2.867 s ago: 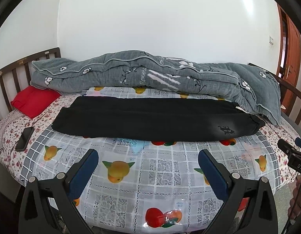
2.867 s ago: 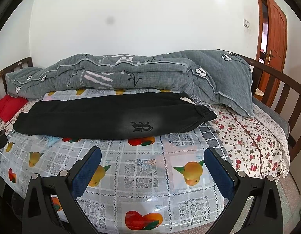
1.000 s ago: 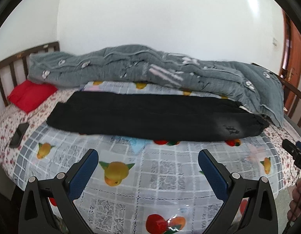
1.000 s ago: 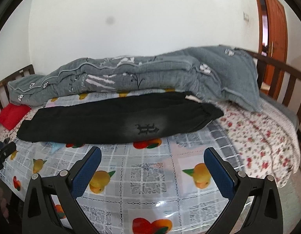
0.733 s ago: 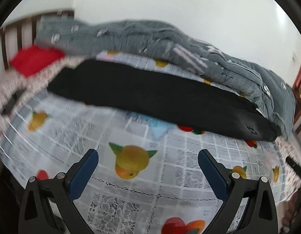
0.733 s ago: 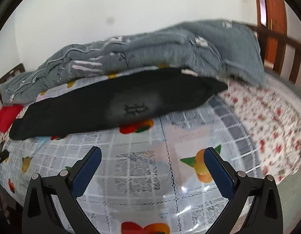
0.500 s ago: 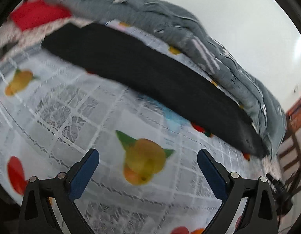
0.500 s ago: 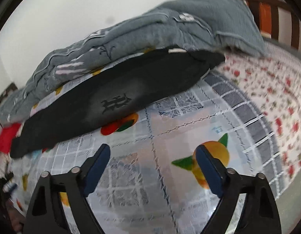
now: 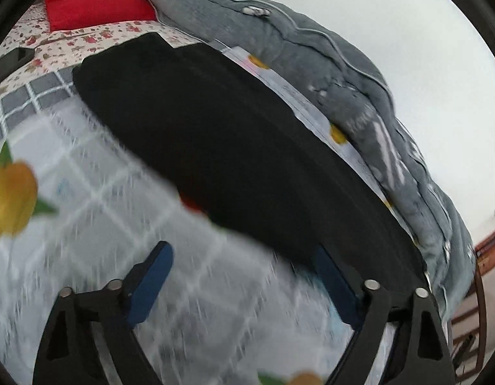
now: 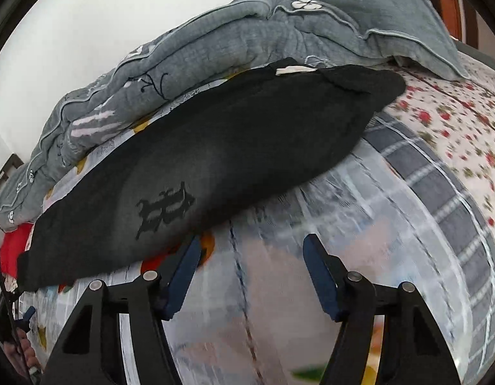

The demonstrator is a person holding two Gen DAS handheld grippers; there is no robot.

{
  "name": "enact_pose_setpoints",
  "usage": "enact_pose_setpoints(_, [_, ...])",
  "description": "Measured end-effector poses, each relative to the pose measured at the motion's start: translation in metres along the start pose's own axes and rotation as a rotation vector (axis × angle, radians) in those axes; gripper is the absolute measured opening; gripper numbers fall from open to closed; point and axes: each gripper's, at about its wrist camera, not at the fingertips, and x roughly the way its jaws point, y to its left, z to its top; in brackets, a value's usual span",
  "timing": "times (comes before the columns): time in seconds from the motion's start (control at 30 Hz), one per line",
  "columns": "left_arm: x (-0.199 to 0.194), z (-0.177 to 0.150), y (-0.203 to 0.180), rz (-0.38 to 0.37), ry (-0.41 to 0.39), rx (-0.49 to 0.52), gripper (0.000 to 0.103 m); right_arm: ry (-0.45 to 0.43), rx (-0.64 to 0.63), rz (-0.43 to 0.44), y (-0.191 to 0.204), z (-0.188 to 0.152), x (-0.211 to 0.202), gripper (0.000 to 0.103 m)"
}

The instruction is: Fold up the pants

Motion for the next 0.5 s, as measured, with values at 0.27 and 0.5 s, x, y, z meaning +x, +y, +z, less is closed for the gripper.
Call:
enact_pose_setpoints(0.27, [0.030,0.038,-0.004,0.140,-0.010,0.002,0.066,0.028,0.049,0.030,0.009,0.030,0.036,0.066])
enact_pose_setpoints(0.5, [0.023,0.054,-0.011,0.253,-0.041,0.038,0.012,0.008,0.012,-0.004,0.028,0.049,0.047,0.021])
